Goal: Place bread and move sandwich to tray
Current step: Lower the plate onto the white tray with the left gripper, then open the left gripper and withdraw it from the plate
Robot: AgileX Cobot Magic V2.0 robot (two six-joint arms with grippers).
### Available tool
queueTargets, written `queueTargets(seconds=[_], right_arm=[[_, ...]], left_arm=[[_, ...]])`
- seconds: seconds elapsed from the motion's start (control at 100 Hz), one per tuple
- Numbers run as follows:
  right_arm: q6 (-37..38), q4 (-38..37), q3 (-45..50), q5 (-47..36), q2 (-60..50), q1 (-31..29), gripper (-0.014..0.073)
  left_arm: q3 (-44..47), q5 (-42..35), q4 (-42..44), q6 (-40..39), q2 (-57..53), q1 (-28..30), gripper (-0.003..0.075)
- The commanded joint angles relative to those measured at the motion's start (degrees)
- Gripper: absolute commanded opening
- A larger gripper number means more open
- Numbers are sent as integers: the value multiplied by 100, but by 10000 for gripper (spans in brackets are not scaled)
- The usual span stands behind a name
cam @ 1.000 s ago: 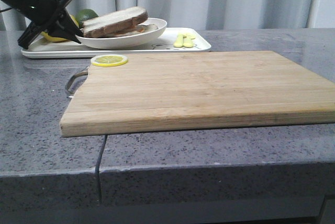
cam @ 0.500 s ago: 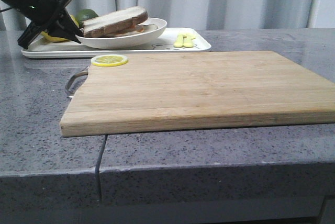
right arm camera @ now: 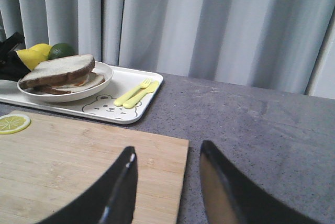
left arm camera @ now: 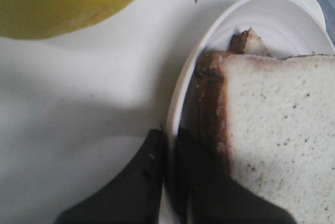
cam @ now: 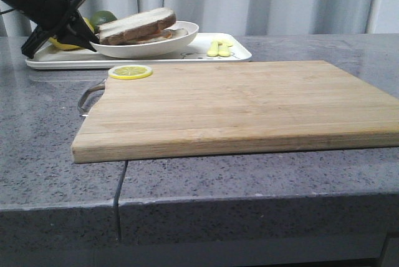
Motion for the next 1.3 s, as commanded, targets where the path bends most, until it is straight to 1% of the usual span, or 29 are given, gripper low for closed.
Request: queueTargets(seconds=[0.0, 0.28, 0.35, 0.52, 0.59, 0.67, 1.06, 1.13, 1.29], right_arm=[[8, -217, -165, 128, 6, -20, 309], [8, -217, -165, 128, 6, -20, 309], [8, -217, -165, 128, 6, -20, 309], [8, -217, -165, 128, 6, -20, 309], [8, -217, -165, 128, 6, -20, 309], [8, -217, -165, 128, 6, -20, 309], [8, -217, -165, 128, 6, -20, 309], [8, -217, -165, 128, 6, -20, 309], [8, -217, -165, 126, 6, -20, 309]], left_arm=[[-229, -161, -387, -43, -405, -28, -18], [-229, -161, -387, -43, -405, -28, -12], [-229, -161, -387, -43, -405, -28, 21], [-229, -161, -397, -43, -405, -28, 153], [-229, -161, -411, -43, -405, -28, 188], [-229, -161, -475, -43, -405, -28, 211], [-240, -89, -489, -51, -440, -28, 224], [-280, -47, -309, -116, -453, -28, 224], [-636, 276, 471, -489, -453, -28, 224]])
